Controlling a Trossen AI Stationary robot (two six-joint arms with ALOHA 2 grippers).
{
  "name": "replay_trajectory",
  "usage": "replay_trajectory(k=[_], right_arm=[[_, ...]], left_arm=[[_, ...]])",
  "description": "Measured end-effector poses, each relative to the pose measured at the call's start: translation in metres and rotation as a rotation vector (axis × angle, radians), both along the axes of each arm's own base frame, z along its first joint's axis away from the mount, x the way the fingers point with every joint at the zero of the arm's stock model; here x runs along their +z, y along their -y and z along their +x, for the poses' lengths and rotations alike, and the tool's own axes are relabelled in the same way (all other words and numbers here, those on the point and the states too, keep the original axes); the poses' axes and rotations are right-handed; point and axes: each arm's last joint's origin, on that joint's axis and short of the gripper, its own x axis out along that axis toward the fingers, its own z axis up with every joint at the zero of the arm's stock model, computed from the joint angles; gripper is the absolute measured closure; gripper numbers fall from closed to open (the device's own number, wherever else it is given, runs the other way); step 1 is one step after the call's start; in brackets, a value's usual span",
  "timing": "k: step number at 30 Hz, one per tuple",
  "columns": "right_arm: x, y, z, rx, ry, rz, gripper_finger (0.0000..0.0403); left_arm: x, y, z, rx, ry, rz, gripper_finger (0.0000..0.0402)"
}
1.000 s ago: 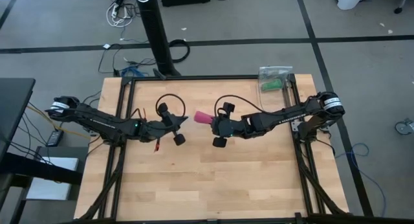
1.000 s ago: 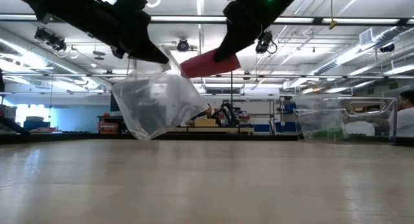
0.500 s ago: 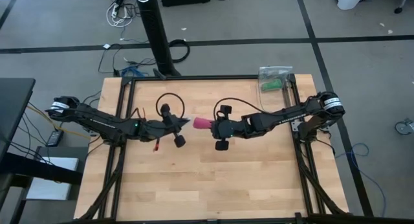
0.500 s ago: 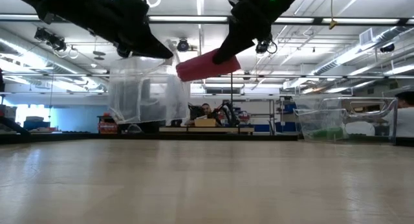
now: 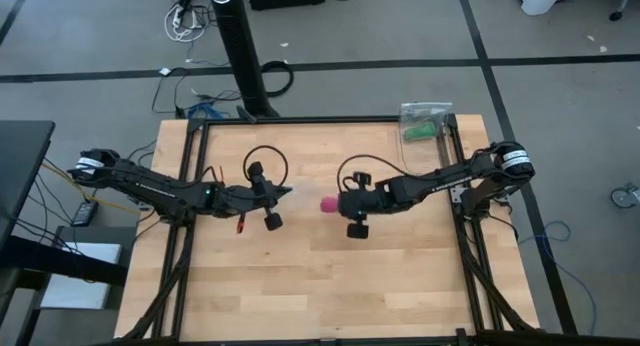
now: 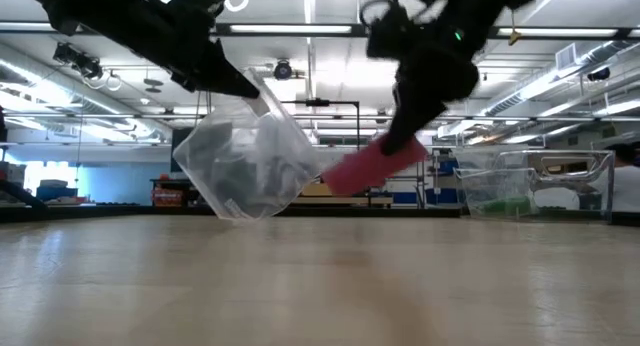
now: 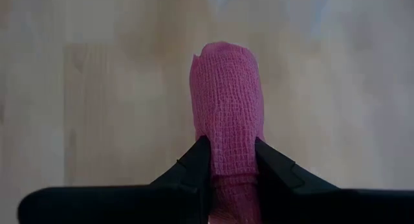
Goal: Roll bandage
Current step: Put the pink bandage into the transparent zip bag
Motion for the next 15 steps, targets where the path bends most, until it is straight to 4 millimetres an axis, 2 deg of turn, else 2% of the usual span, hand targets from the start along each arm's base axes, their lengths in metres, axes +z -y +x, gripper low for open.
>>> replay_trajectory(k=[3, 8, 15], right_arm=[[-0.024, -0.003, -0.008, -0.014, 0.024, 0.059, 0.0322], [-0.049, -0.006, -0.017, -0.046, 0.101, 0.144, 0.0322], [-0.066, -0.011, -0.028, -0.110, 0.119, 0.233, 0.0300]], left_arm=[[0.001, 0.002, 0.001, -0.050, 0.012, -0.020, 0.0400], [0.007, 0.004, 0.003, -0.126, 0.061, -0.034, 0.0400], [0.013, 0.006, 0.005, -0.206, 0.114, -0.043, 0.0400]])
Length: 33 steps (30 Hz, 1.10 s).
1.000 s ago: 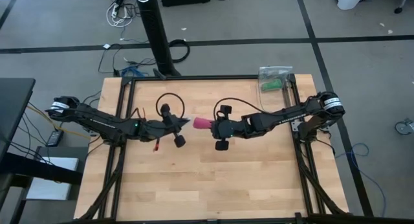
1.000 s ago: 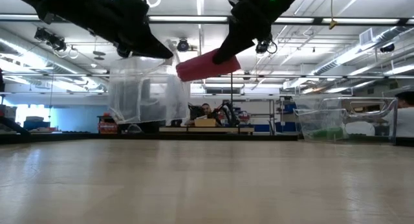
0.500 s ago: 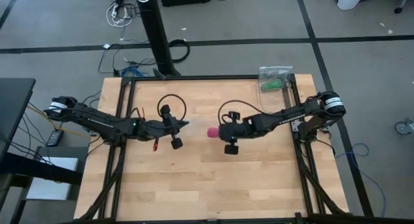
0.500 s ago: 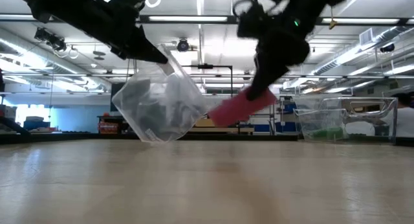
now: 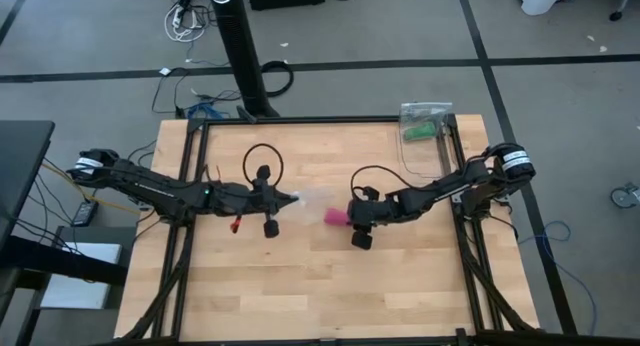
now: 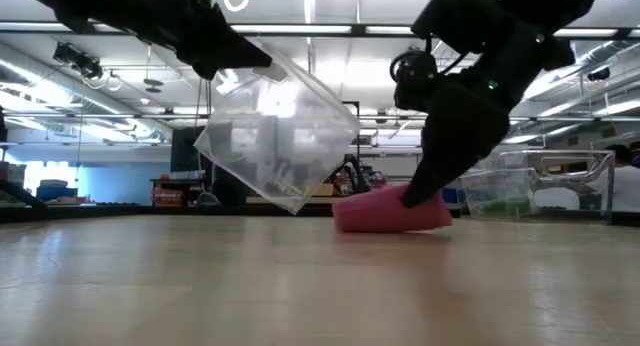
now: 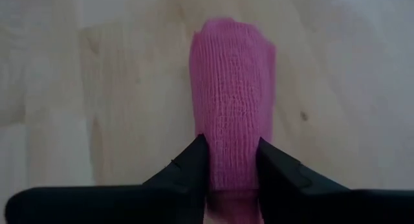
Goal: Roll bandage
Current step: Put the pink bandage into the transparent zip bag, then prepare the transparent zip bag
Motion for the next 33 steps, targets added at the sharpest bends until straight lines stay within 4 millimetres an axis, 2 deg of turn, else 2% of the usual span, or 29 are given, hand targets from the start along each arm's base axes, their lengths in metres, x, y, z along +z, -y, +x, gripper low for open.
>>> replay_trajectory(k=[9, 17, 21, 24, 29, 33], right_arm=[[0.013, -0.008, 0.006, 0.028, 0.037, -0.001, 0.0215], [0.039, -0.003, -0.004, -0.035, 0.104, -0.057, 0.0155], [0.052, 0.001, -0.010, -0.152, 0.194, -0.057, 0.0151], [0.057, 0.001, -0.014, -0.193, 0.328, -0.060, 0.0157], [0.064, -0.005, -0.018, -0.127, 0.613, -0.038, 0.0171], [0.067, -0.011, -0.022, -0.058, 0.743, -0.021, 0.0183]], left_arm=[[0.002, 0.001, 0.001, -0.057, 0.011, 0.025, 0.0400], [0.005, 0.001, 0.000, -0.071, 0.033, 0.051, 0.0400], [0.012, 0.004, -0.003, -0.104, 0.065, 0.076, 0.0400], [0.018, 0.008, -0.006, -0.153, 0.104, 0.102, 0.0400], [0.026, 0.011, -0.011, -0.214, 0.145, 0.113, 0.0400], [0.031, 0.010, -0.014, -0.215, 0.170, 0.120, 0.0400]])
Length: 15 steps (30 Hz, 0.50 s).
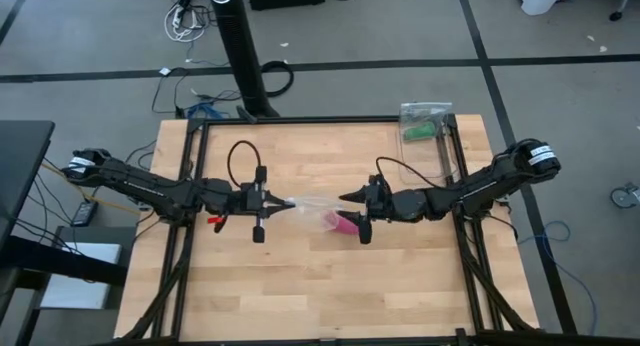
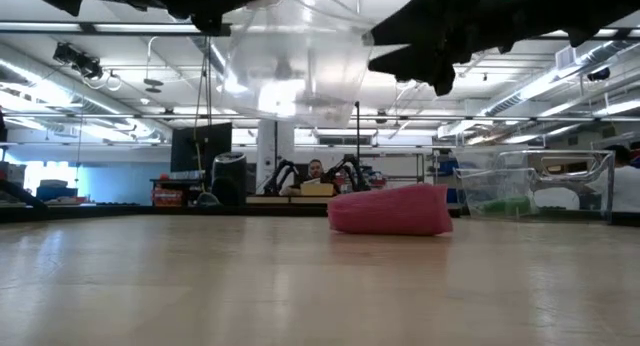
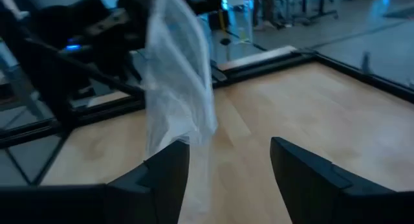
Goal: Roll bandage
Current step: Prepare the transparent zip bag
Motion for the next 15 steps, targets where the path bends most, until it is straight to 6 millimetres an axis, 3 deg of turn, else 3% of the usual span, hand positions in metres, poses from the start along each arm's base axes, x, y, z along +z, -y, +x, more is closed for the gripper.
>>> replay_trajectory(k=[9, 15], right_arm=[[0.009, -0.009, -0.002, 0.050, 0.082, -0.059, 0.0225], [0.011, -0.009, -0.002, 0.049, 0.095, -0.047, 0.0218]], left_arm=[[0.004, 0.000, -0.002, -0.009, 0.025, 0.011, 0.0400], [0.005, 0.000, -0.002, -0.009, 0.033, 0.012, 0.0400]])
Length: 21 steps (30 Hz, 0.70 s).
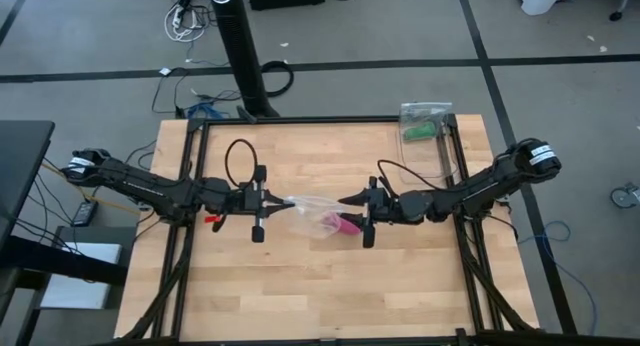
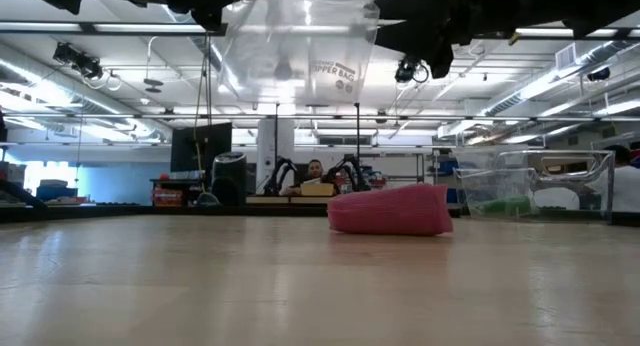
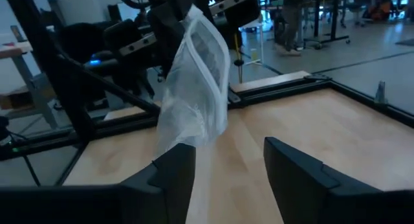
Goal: Roll bandage
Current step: Prepare the transparent zip bag
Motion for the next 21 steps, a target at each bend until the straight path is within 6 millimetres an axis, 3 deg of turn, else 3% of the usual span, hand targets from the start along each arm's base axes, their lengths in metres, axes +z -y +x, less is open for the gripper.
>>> replay_trajectory(k=[7, 13, 21], right_arm=[[0.013, 0.006, -0.015, -0.040, -0.051, -0.013, 0.0170], [0.024, 0.005, -0.019, 0.006, 0.014, 0.009, 0.0140], [0.020, 0.009, -0.003, 0.052, 0.117, -0.014, 0.0188]], left_arm=[[0.007, -0.001, -0.006, -0.023, 0.033, -0.004, 0.0400], [0.012, -0.001, -0.010, -0.036, 0.056, 0.008, 0.0399], [0.011, -0.001, -0.009, -0.036, 0.052, 0.010, 0.0399]])
